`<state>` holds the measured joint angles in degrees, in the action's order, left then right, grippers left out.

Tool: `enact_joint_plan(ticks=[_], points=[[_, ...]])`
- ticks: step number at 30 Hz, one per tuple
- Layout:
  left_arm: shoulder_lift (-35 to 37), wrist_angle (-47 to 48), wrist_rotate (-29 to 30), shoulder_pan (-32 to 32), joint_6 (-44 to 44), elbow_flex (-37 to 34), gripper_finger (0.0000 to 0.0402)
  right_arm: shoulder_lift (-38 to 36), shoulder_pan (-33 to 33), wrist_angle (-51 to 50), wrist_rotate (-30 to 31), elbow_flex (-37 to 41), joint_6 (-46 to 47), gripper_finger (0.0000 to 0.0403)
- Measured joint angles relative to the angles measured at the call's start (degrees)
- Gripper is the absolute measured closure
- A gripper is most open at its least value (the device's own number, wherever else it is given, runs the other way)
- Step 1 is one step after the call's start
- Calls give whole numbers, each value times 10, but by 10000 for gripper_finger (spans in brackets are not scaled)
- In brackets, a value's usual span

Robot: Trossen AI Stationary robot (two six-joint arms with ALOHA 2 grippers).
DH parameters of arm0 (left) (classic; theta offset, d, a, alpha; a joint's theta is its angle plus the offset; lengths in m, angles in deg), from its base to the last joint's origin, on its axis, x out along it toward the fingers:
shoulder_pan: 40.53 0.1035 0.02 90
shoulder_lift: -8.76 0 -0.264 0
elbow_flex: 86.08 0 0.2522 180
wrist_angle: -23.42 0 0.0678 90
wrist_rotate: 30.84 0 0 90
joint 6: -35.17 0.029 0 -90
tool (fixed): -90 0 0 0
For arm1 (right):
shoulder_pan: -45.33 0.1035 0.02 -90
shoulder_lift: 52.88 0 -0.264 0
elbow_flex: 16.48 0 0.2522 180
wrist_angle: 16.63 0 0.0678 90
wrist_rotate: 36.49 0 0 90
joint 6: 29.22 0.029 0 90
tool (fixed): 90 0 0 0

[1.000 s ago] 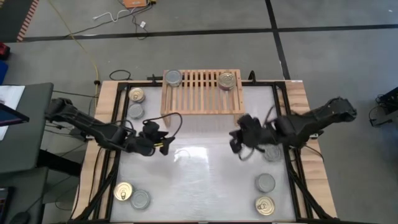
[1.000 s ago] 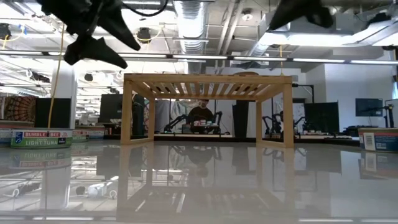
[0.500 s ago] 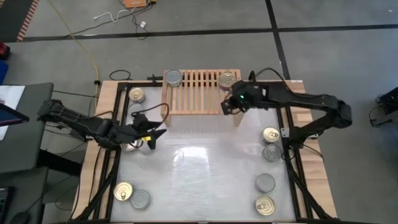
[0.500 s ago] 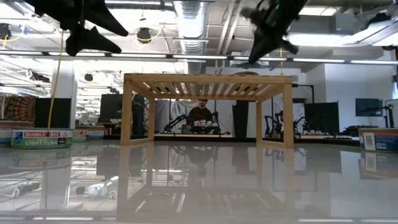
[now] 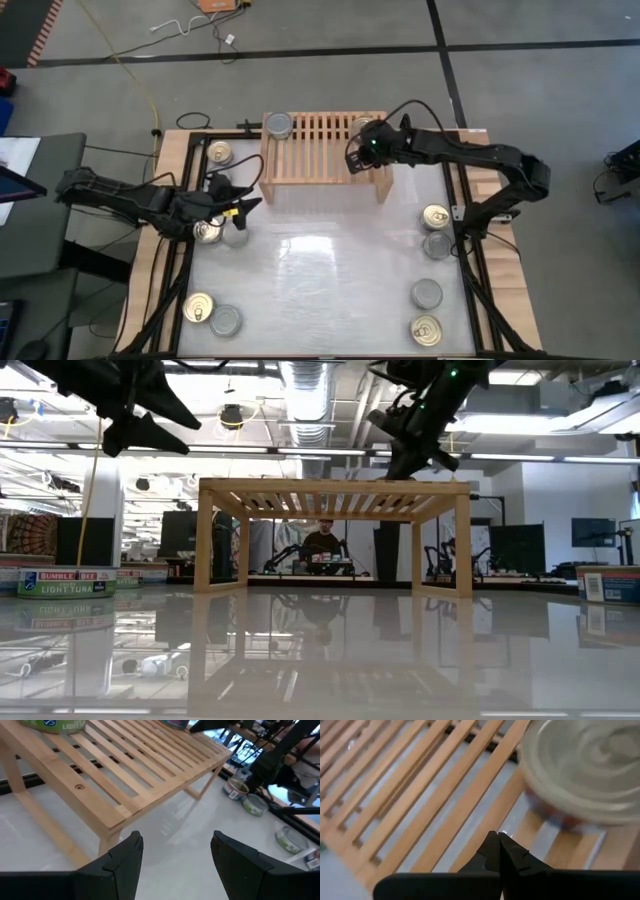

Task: Stack canned seafood by type on shelf
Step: Put the blue tuna can on the shelf

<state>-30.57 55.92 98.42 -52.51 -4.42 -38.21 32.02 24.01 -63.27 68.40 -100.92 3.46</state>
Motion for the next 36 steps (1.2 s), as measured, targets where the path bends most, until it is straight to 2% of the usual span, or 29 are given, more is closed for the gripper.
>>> enact_joint_plan(ticks=[10,17,25,36], points=[[0,1,-20,18,11,0,178,-1,-23,-12,15,0,-3,386],[0,3,-20,21,11,0,178,-1,-25,-65,100,0,21,386],[0,4,-20,21,11,0,178,-3,6,-42,103,-13,9,386],[0,13,-20,21,10,0,178,-3,-33,-99,105,-17,28,385]])
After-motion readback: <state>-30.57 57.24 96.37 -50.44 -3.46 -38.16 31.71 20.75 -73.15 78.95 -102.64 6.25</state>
